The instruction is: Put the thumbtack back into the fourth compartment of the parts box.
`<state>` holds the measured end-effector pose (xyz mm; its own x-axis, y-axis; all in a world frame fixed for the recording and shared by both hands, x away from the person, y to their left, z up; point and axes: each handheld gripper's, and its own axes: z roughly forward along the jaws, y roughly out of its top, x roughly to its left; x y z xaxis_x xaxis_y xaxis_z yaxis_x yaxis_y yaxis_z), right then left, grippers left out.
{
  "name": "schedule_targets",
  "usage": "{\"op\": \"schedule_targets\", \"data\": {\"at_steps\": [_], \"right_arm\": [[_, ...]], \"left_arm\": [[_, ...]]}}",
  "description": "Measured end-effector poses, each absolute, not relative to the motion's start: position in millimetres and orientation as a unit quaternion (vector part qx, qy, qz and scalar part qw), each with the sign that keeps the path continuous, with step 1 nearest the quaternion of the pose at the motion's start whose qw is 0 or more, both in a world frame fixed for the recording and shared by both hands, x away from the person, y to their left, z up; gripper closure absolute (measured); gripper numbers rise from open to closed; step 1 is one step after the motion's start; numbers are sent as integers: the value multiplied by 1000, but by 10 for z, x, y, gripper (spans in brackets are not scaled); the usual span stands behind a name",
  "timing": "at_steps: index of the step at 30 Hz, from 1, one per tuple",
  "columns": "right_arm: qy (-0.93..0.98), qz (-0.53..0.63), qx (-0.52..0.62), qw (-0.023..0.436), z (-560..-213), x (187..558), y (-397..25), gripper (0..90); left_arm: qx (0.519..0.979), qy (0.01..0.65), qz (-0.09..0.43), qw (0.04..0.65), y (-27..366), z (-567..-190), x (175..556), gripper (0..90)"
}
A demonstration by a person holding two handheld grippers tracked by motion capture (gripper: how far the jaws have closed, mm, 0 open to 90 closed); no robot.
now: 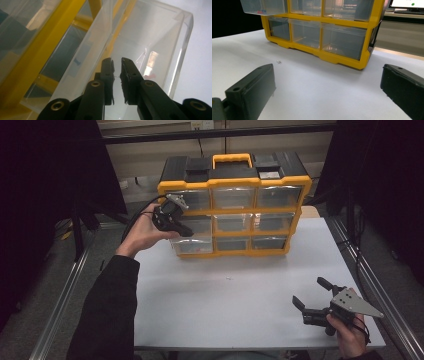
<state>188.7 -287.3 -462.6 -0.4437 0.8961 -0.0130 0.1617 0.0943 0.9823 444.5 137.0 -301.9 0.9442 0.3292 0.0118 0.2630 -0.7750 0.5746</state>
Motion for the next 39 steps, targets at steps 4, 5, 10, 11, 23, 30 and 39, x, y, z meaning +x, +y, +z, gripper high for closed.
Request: {"op": "schedule_targets", "data": {"at_steps": [4, 5, 10, 11, 23, 30, 39], "right_arm": [[656, 539, 403, 341, -4627, 1886, -2872, 0], [657, 539, 402, 341, -4627, 1887, -2875, 0], [657, 540, 401, 339, -4628, 1889, -2870, 0], [658, 540, 401, 339, -4628, 1888, -2872, 0], [657, 540, 401, 340, -4628, 1889, -2870, 0], [657, 538, 403, 341, -4627, 1889, -2870, 0], [657, 540, 402, 340, -4629, 1891, -2867, 0]], "left_arm": [[935, 159, 63, 312, 1399, -2990, 4442, 773], [932, 165, 64, 317, 1410, -2978, 4423, 764], [919, 165, 78, 349, 1477, -2897, 4373, 700], [916, 164, 79, 357, 1488, -2883, 4365, 684], [890, 163, 103, 412, 1639, -2863, 4176, 384], [869, 158, 123, 452, 1723, -2919, 4028, 215], [858, 149, 130, 474, 1718, -2970, 3849, 72]]}}
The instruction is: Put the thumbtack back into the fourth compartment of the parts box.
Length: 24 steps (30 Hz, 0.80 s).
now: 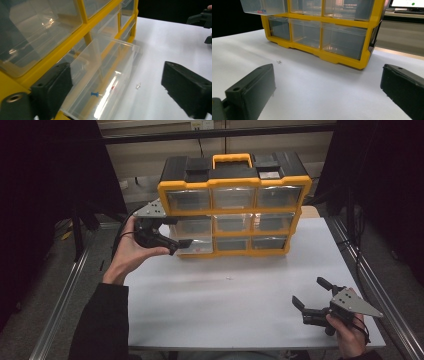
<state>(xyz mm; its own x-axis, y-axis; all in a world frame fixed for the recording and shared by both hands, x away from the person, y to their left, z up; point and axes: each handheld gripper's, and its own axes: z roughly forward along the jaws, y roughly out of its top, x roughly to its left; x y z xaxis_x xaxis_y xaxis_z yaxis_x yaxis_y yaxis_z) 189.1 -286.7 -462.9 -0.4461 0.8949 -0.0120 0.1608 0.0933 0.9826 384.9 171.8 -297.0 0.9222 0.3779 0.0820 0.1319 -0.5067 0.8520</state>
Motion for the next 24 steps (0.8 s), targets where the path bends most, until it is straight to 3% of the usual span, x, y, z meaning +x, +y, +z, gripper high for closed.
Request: {"op": "schedule_targets", "data": {"at_steps": [14, 18, 24], "right_arm": [[658, 538, 402, 340, -4629, 1890, -2869, 0], [658, 538, 403, 340, -4628, 1889, -2869, 0], [657, 540, 402, 339, -4628, 1889, -2867, 0]], "left_arm": [[841, 143, 120, 508, 1601, -3108, 3579, 49], [834, 152, 156, 507, 1543, -3156, 3519, 45], [832, 144, 144, 516, 1498, -3227, 3448, 33]]}}
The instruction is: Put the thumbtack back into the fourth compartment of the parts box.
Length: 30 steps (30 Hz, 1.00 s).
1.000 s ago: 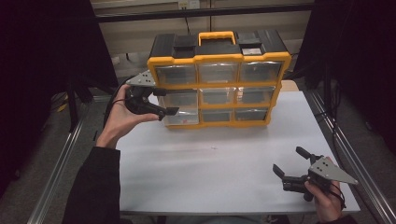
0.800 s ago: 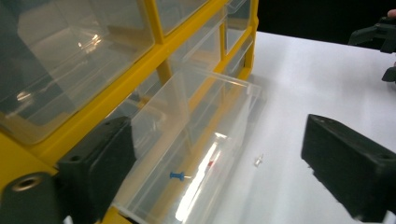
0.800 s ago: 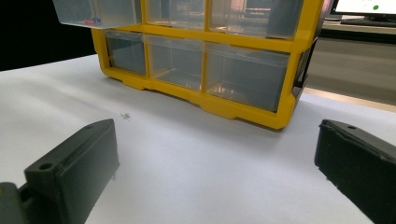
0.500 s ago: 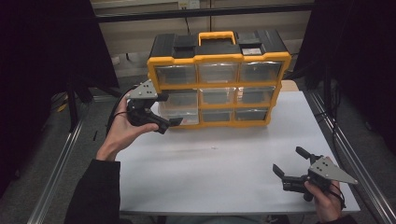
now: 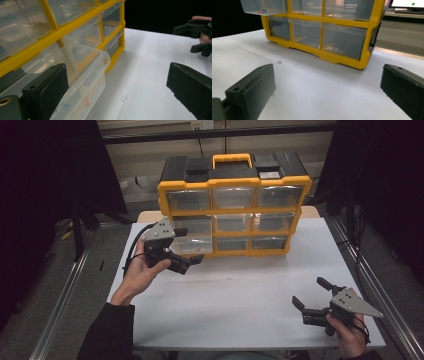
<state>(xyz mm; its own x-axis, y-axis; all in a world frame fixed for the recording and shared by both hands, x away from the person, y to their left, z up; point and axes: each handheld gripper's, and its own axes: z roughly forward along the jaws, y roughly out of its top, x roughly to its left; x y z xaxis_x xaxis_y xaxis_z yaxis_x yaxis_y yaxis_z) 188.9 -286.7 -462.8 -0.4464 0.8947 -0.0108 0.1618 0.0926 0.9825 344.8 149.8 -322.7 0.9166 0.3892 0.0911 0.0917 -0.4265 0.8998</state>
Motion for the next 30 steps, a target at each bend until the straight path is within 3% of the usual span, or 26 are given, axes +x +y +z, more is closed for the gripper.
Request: {"op": "schedule_targets", "data": {"at_steps": [19, 30], "right_arm": [[658, 539, 401, 340, -4627, 1888, -2865, 0], [659, 541, 399, 338, -4627, 1887, -2859, 0]], "left_arm": [[853, 94, 124, 499, 1240, -3490, 3219, 44], [871, 87, 78, 478, 1079, -3719, 3183, 56]]}}
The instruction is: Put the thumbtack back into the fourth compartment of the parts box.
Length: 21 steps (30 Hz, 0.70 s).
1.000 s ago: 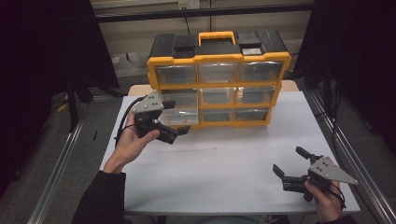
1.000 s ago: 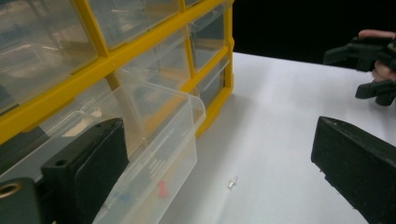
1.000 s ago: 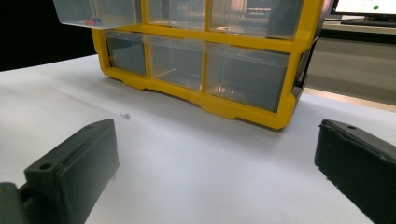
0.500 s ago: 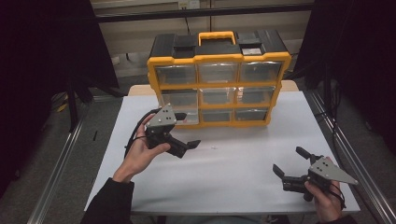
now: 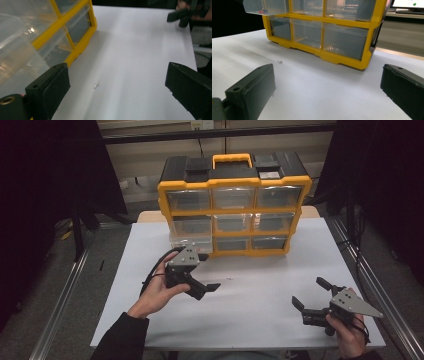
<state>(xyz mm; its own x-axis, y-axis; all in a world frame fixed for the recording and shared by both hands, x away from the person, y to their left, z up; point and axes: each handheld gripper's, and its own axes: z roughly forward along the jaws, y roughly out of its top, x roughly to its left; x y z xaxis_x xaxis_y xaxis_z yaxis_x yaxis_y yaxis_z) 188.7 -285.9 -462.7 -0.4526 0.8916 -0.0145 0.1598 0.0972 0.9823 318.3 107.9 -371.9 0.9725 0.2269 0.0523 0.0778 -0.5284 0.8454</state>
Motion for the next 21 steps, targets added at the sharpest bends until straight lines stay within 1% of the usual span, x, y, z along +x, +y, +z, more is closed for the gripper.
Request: {"op": "schedule_targets", "data": {"at_steps": [3, 6, 10, 12, 18, 21], "right_arm": [[659, 540, 400, 339, -4626, 1883, -2859, 0], [659, 541, 398, 339, -4627, 1885, -2866, 0], [660, 540, 399, 338, -4626, 1882, -2862, 0], [659, 540, 400, 339, -4627, 1883, -2861, 0], [659, 540, 400, 339, -4627, 1884, -2861, 0], [659, 540, 399, 339, -4628, 1885, -2861, 0]], "left_arm": [[872, 85, 65, 477, 1024, -3787, 3195, 55], [885, 74, 60, 457, 970, -3854, 3180, 55], [891, 61, 51, 447, 918, -3905, 3177, 55], [893, 62, 39, 444, 895, -3941, 3181, 55], [899, 66, 21, 433, 835, -4039, 3224, 68], [906, 66, 16, 419, 796, -4091, 3246, 68]]}}
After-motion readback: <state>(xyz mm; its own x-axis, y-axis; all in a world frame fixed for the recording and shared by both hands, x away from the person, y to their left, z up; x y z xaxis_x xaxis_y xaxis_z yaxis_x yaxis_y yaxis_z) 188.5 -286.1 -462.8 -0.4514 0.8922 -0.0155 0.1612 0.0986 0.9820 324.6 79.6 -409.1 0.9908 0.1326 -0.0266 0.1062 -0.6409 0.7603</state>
